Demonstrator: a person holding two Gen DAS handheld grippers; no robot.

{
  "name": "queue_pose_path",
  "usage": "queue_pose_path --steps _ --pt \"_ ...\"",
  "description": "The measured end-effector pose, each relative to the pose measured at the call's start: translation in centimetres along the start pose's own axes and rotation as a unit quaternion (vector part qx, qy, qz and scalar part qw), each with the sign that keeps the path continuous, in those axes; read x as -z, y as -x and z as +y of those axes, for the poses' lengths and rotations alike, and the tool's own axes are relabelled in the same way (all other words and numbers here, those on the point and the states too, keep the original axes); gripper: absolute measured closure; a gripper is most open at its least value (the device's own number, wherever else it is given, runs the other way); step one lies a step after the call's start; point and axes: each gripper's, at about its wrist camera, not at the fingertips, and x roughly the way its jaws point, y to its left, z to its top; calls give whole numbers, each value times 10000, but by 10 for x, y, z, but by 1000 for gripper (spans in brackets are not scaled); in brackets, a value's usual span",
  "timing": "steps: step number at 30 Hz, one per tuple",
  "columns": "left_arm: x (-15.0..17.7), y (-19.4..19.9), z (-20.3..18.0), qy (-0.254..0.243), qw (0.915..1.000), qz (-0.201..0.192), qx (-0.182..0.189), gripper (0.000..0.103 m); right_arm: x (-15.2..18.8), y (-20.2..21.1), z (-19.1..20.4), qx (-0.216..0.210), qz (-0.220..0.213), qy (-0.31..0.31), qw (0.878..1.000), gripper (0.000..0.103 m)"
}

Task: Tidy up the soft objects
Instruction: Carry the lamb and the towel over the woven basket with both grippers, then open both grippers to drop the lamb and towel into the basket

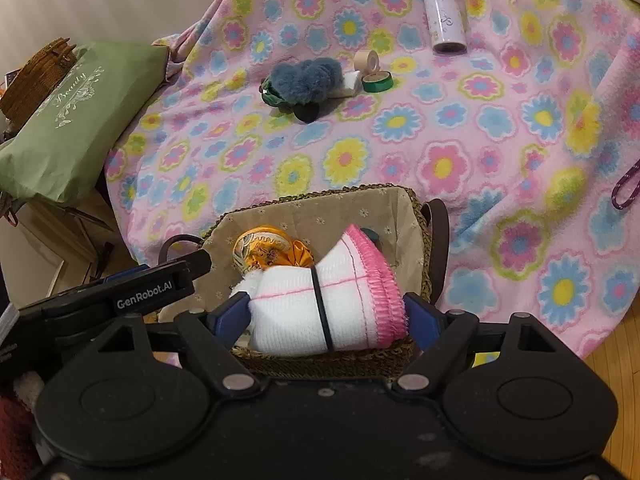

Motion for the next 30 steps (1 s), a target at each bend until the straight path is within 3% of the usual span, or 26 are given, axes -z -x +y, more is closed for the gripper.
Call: queue_pose_path --steps 20,30 --pt "1 2 -1 -19 10000 -22 -27 27 1 3 -1 48 -77 56 9999 18" --pt "1 1 -1 -32 10000 5 -35 27 1 4 -1 50 -79 56 9999 18"
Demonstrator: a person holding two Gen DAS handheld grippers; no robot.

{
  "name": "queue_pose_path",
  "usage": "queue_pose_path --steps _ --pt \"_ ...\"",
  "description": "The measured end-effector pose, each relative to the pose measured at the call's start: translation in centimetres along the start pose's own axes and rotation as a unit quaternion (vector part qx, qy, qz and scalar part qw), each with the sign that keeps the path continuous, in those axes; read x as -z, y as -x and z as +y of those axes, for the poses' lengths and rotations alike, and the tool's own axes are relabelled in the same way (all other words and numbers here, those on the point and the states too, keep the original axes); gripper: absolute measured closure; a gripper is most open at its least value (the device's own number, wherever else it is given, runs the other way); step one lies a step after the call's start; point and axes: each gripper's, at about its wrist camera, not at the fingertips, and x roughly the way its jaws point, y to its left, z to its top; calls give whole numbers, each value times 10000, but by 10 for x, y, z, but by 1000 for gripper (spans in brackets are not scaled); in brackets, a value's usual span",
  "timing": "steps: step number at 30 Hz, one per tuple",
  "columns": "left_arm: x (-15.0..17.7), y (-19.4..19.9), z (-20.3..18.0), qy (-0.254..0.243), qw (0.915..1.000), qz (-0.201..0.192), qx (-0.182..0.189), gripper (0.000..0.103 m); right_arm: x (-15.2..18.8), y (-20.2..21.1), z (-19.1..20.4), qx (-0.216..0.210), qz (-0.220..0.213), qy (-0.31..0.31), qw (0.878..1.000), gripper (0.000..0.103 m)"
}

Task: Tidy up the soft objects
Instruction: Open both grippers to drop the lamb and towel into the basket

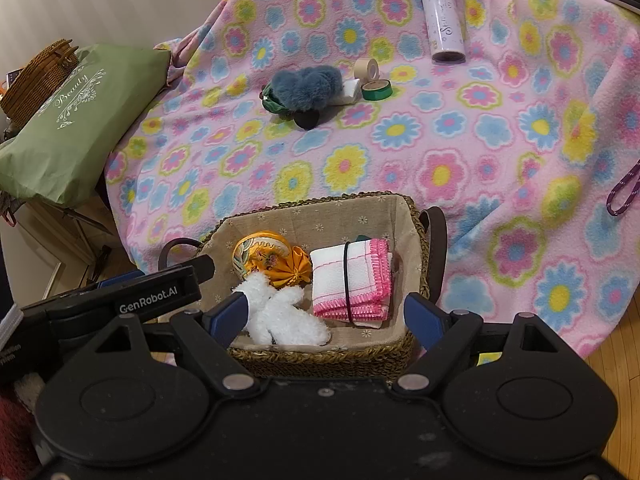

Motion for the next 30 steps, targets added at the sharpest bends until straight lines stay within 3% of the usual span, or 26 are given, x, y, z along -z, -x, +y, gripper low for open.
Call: queue_pose_path --steps 22,25,30 --pt "4 -1 -1 -94 9999 55 1 26 -1 2 -2 68 -56 -75 9999 17" --pt "3 -1 -3 -133 9999 57 9 17 -1 2 -3 87 -78 -100 9999 16" --pt "4 0 -5 -213 9998 38 27 17 -3 3 -7 176 -145 -175 9996 16"
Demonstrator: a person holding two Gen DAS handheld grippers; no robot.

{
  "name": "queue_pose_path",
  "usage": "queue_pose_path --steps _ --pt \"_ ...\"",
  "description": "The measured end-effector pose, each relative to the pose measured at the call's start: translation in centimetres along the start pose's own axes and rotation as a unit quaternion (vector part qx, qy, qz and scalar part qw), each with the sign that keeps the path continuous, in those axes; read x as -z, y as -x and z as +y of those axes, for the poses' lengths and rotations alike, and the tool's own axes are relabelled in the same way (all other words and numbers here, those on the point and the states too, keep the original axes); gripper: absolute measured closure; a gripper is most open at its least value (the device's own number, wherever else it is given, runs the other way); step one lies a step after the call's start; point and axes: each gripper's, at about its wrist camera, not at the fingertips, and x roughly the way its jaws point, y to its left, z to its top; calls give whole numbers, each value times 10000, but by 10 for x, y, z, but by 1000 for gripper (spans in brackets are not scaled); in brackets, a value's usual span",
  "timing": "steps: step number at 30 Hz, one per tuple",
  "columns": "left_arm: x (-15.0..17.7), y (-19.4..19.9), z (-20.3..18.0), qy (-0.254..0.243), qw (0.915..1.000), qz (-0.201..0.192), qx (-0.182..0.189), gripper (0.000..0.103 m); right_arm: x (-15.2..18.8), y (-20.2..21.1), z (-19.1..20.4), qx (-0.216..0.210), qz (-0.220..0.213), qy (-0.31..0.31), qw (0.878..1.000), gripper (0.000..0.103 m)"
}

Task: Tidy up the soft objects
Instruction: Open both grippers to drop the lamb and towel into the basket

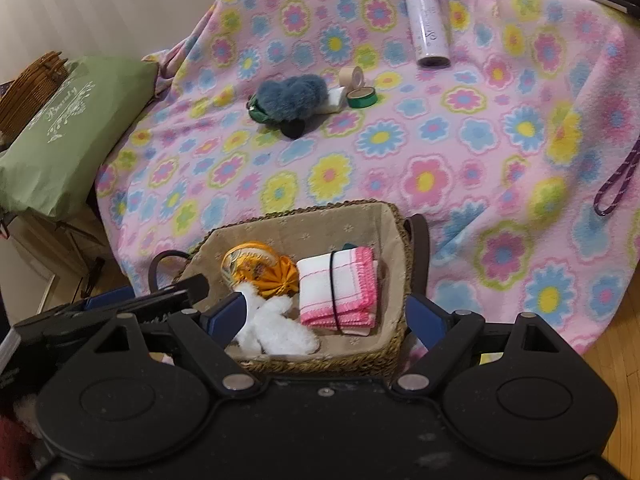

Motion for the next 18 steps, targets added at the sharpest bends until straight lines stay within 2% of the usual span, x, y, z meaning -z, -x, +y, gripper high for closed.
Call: queue_pose_path --steps 18 --pt "0 -1 -2 -28 10000 62 5 15 -3 -3 -3 112 -11 -10 9999 14"
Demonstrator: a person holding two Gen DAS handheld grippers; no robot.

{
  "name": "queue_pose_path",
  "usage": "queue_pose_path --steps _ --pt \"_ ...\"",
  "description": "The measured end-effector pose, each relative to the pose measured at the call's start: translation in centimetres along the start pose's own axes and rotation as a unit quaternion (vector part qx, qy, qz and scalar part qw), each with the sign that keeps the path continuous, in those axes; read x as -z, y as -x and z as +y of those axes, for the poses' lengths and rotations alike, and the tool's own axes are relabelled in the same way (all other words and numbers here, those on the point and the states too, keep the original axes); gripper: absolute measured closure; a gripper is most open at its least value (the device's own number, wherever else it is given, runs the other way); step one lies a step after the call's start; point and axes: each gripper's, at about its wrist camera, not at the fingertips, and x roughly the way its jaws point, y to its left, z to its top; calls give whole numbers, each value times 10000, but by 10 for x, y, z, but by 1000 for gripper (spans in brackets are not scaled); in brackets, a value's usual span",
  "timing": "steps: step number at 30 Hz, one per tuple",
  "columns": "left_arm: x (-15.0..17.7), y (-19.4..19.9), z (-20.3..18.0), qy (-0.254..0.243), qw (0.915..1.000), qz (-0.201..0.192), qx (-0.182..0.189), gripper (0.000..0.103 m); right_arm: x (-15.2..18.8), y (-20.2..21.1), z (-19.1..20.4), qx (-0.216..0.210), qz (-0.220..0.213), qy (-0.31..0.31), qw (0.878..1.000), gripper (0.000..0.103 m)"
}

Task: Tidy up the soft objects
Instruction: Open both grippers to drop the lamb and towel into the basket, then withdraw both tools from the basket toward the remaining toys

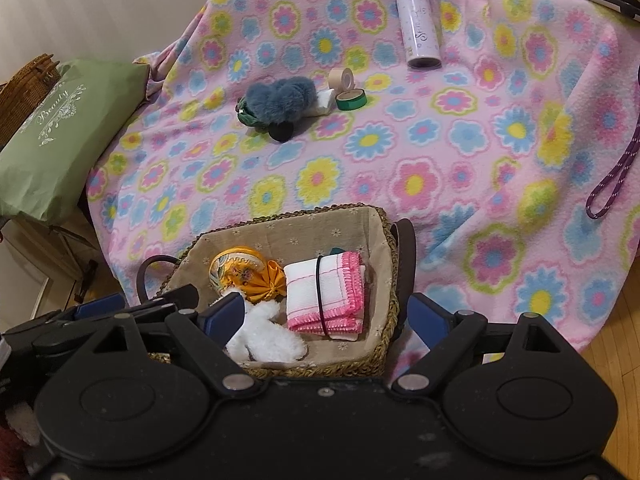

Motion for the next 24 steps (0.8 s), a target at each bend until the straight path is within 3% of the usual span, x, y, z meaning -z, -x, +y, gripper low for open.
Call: queue_pose_path --steps 24 --pt "0 -1 -1 -8 10000 16 -6 15 -4 0 1 95 -97 194 9997 12"
